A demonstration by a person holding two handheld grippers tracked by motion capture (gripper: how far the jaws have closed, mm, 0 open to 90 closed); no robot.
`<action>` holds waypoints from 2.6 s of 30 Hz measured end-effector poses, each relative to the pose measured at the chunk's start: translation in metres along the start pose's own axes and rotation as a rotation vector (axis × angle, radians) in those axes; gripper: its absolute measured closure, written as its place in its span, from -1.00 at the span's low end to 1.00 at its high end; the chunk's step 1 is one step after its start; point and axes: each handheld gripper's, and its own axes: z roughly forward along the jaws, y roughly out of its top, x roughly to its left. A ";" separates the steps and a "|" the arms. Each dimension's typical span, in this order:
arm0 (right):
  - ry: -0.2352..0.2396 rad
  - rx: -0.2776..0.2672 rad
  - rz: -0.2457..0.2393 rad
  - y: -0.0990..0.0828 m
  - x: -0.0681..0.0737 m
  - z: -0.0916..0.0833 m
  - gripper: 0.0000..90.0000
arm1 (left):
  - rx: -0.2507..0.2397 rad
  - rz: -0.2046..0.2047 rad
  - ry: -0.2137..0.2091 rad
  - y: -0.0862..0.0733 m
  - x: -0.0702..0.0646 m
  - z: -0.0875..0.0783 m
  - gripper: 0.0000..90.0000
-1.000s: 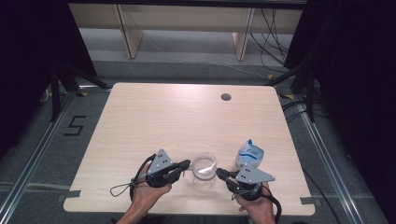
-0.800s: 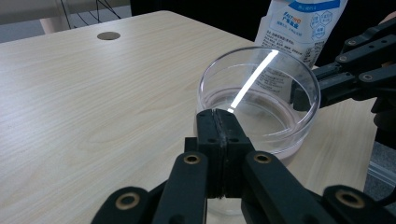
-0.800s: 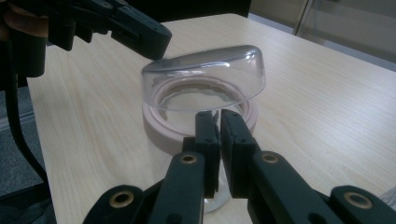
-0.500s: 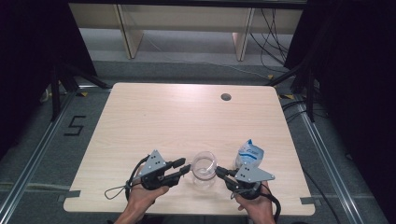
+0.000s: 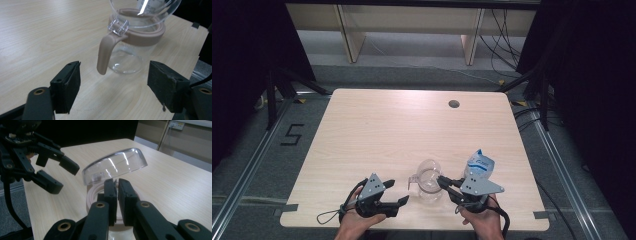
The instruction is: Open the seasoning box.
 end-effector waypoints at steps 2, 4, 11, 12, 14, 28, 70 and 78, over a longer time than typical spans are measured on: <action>-0.004 -0.008 0.012 0.002 0.003 0.001 0.89 | 0.004 -0.015 0.001 -0.004 0.000 0.001 -0.45; -0.002 -0.010 -0.006 0.004 0.003 0.001 0.89 | 0.020 -0.011 0.008 -0.007 0.000 -0.001 -0.48; 0.011 -0.017 -0.012 0.011 0.008 0.006 0.88 | 0.027 -0.018 0.021 -0.017 0.003 -0.003 -0.52; 0.007 -0.024 -0.016 0.011 0.009 0.007 0.88 | 0.021 -0.042 0.026 -0.018 0.002 -0.003 -0.52; 0.012 -0.022 -0.016 0.013 0.011 0.008 0.88 | 0.026 -0.038 0.032 -0.019 0.003 -0.004 -0.52; 0.043 -0.026 -0.031 0.017 0.022 0.021 0.85 | 0.016 -0.023 0.036 -0.020 0.003 -0.002 -0.52; -0.075 0.028 0.067 -0.033 -0.001 -0.052 -0.11 | 0.013 0.000 0.003 -0.019 0.001 -0.002 -0.58; -0.110 0.025 0.085 -0.042 -0.007 -0.067 -0.12 | 0.014 -0.012 0.000 -0.019 -0.001 -0.001 -0.58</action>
